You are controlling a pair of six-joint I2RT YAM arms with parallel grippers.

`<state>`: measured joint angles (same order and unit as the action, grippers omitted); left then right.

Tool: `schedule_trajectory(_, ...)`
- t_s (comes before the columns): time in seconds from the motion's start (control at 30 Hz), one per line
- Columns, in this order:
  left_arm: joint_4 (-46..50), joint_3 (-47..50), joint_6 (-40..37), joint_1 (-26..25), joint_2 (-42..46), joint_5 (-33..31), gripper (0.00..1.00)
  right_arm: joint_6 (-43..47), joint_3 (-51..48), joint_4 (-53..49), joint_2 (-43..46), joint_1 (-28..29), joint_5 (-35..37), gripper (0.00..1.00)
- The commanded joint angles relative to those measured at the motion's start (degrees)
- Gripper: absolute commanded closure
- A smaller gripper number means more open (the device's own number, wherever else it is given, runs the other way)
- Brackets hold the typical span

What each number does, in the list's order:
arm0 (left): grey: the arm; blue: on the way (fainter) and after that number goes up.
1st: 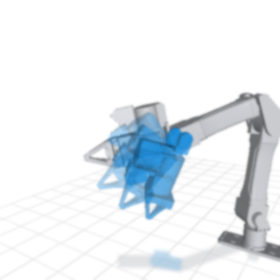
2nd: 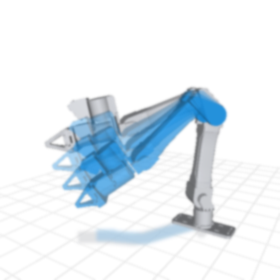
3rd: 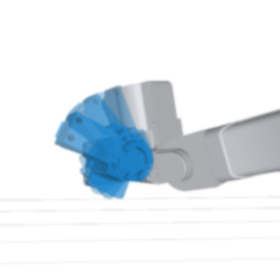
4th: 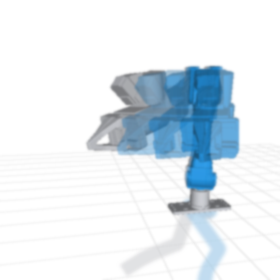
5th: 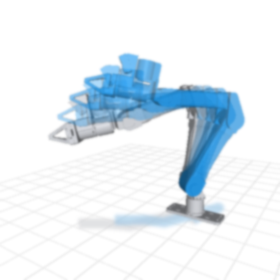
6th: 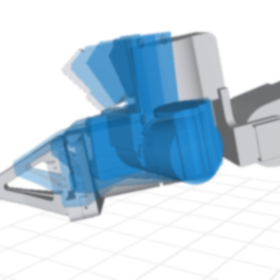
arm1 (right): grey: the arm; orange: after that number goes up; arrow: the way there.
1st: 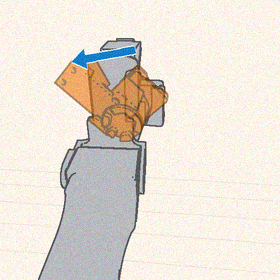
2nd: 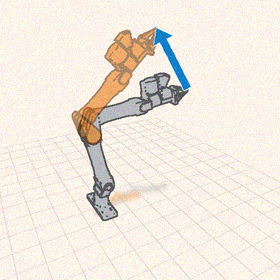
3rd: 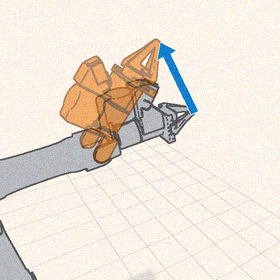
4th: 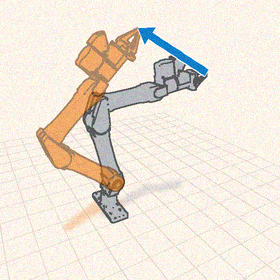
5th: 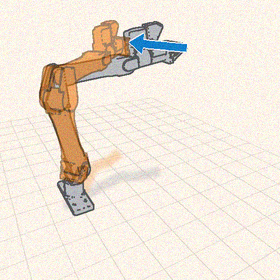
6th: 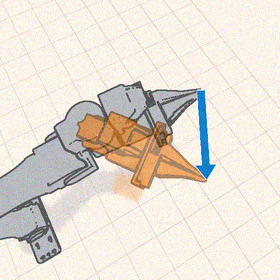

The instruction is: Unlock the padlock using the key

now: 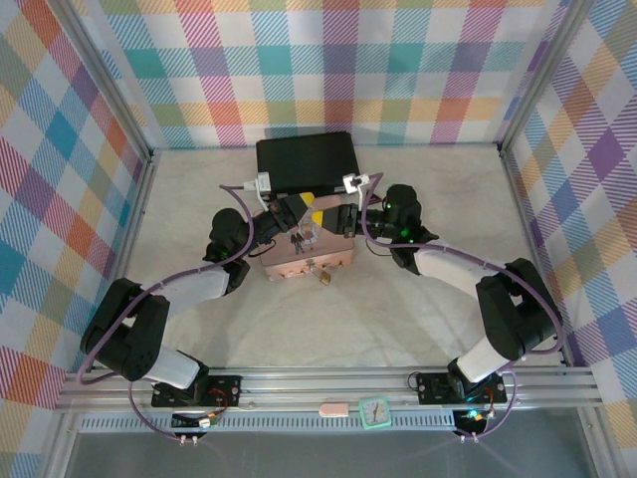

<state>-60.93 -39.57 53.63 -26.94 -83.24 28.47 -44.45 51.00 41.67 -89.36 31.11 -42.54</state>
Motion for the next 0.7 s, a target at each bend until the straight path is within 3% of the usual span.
schedule_trajectory(0.0, -5.08, 0.94, 0.56, -0.66, 1.53, 0.77, 1.0, -0.7, 1.91, 3.58, -0.46, 0.37, -0.65, 0.74)
schedule_trajectory(0.13, -5.48, 1.58, 0.71, -0.61, 1.75, 0.41, 1.0, -0.7, 1.99, 3.67, -0.38, 0.36, -0.34, 0.71)
schedule_trajectory(0.23, -5.87, 1.95, 0.86, -0.64, 1.93, 0.01, 1.0, -0.62, 1.84, 3.64, -0.38, 0.4, -0.14, 0.75)
schedule_trajectory(0.43, -6.26, 2.06, 1.2, -0.59, 2.03, 0.08, 1.0, -0.64, 1.48, 4.38, -0.46, 0.33, -0.13, 1.0)
schedule_trajectory(0.57, -5.78, 2.44, 1.22, -0.66, 2.54, -0.51, 1.0, 0.61, 0.94, 3.64, 0.27, 0.28, 0.15, 1.0)
schedule_trajectory(0.63, -4.07, 2.89, 0.57, -0.32, 3.66, -1.75, 0.8, 2.27, 0.72, 1.02, 1.12, 0.27, 0.71, 1.0)
schedule_trajectory(0.67, -2.34, 3.13, 0.04, 0.07, 4.65, -2.44, 0.61, 3.73, 0.71, -1.36, 1.87, 0.26, 0.98, 1.0)
